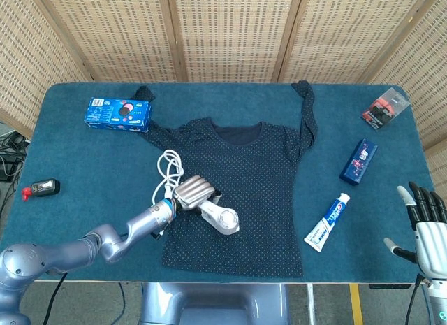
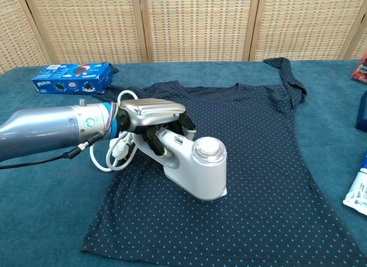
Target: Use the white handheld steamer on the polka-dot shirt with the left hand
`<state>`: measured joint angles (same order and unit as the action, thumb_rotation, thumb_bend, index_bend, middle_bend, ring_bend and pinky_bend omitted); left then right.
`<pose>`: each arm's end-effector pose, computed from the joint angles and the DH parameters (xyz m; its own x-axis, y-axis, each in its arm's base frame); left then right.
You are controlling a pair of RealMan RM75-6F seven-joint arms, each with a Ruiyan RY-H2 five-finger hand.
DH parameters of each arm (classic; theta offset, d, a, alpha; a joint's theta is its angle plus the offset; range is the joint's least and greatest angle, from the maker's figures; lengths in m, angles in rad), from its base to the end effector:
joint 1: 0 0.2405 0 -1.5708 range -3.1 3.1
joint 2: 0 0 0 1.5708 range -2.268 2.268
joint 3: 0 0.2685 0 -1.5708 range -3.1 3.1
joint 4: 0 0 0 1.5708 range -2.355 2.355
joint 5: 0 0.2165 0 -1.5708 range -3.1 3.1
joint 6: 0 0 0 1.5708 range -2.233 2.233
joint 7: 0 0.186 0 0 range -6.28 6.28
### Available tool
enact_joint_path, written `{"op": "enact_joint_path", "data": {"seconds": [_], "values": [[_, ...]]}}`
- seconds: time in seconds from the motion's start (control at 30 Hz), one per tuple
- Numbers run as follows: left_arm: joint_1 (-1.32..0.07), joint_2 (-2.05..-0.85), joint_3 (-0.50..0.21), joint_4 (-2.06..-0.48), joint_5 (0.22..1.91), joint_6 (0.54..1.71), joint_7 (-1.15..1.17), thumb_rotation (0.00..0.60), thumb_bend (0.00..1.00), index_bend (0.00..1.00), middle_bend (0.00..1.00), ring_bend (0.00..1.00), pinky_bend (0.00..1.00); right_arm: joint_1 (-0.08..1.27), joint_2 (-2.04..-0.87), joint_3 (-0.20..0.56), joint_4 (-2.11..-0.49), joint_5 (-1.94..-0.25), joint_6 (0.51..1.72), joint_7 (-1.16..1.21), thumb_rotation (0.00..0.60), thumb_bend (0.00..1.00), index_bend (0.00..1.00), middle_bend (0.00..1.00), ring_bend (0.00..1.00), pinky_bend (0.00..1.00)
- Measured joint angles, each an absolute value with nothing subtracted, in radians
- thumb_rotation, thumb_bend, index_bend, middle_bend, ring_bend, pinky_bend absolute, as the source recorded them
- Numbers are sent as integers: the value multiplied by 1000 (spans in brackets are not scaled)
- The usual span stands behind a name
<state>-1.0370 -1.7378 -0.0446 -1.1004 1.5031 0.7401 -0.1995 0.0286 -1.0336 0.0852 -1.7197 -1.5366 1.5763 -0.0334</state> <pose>-0.0735 0.3974 -0.1335 0.5607 0.3814 0.7350 0.6844 -0.7131 -0.1520 -0.3037 -0.2122 0.1951 0.4047 0.1005 0.9089 -0.9135 -0.0017 0.4069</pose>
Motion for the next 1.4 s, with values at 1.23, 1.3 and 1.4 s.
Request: {"op": "enact_joint_path", "data": {"seconds": [1.23, 1.3, 1.4], "values": [[-1030, -1728, -22, -1137, 1516, 737, -138, 600, 666, 935, 764, 716, 801, 28, -1031, 82, -1721, -1544, 1575, -30, 600, 0, 0, 0, 0, 0], [-1027, -1722, -22, -1130, 1514, 740, -142, 600, 666, 935, 765, 716, 801, 28, -1032, 81, -1722, -1545, 1575, -33, 600, 0, 0, 0, 0, 0], [-1020, -1712, -21, -1114, 1512, 744, -145, 600, 666, 935, 764, 716, 801, 28, -1033, 80, -1724, -1546, 1575, -37, 600, 0, 0, 0, 0, 0]]}}
